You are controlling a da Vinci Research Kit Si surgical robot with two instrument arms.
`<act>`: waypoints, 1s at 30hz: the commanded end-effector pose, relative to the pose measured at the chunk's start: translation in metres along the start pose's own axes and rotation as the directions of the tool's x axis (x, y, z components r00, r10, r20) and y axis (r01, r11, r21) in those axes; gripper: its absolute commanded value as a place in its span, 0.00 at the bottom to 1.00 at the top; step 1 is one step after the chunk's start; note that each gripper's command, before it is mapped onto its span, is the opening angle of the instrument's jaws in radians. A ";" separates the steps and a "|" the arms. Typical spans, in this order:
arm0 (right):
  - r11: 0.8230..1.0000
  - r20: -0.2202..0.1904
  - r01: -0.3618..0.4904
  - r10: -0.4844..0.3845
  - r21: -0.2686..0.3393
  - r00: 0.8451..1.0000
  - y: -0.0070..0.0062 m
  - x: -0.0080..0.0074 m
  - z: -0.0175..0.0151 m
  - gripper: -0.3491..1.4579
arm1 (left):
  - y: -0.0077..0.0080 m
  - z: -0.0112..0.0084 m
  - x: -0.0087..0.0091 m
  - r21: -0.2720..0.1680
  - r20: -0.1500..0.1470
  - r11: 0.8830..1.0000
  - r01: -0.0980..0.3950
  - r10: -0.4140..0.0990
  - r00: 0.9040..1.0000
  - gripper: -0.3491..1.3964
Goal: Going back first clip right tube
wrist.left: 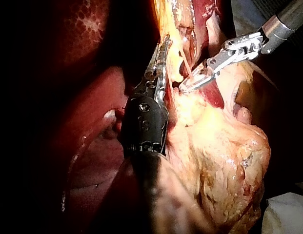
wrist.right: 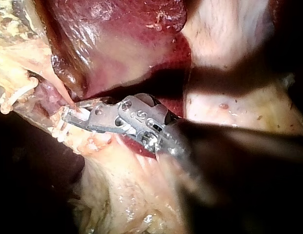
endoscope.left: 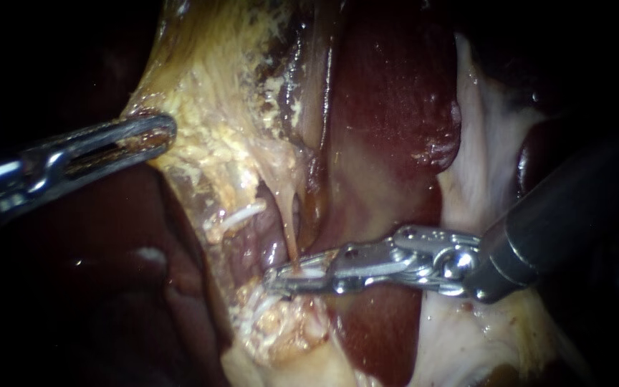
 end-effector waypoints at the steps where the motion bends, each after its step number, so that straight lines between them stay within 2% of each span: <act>1: 1.000 0.000 0.000 0.000 0.001 1.000 0.0000 0.0000 0.0000 0.00 | 0.0000 0.0000 0.0000 0.000 0.000 1.000 0.000 0.000 1.000 0.00; 7: 1.000 -0.001 0.005 -0.005 -0.002 1.000 0.0000 0.0001 -0.0002 0.00 | 0.0000 -0.0001 0.0000 0.000 0.000 1.000 0.000 0.000 1.000 0.00; 8: 1.000 0.000 0.017 -0.017 0.001 1.000 0.0000 0.0001 -0.0002 0.05 | 0.0000 -0.0001 0.0000 0.000 0.000 1.000 0.000 0.000 1.000 0.00; 11: 0.998 -0.006 0.070 -0.070 0.003 0.998 0.0001 0.0001 -0.0002 0.37 | 0.0000 -0.0001 0.0000 0.000 0.000 1.000 0.000 0.000 1.000 0.00; 13: 0.995 -0.010 0.099 -0.099 0.004 0.995 0.0003 0.0001 -0.0001 0.48 | 0.0000 -0.0001 0.0000 0.000 0.000 1.000 0.000 0.000 1.000 0.00; 19: 0.981 -0.026 0.193 -0.193 0.005 0.981 0.0005 -0.0001 -0.0006 0.52 | -0.0001 -0.0002 0.0000 -0.001 0.000 1.000 0.000 0.000 1.000 0.00; 30: 0.960 -0.039 0.279 -0.278 0.027 0.960 -0.0002 -0.0011 -0.0037 0.52 | 0.0000 -0.0003 0.0000 0.000 0.000 1.000 0.000 0.000 1.000 0.00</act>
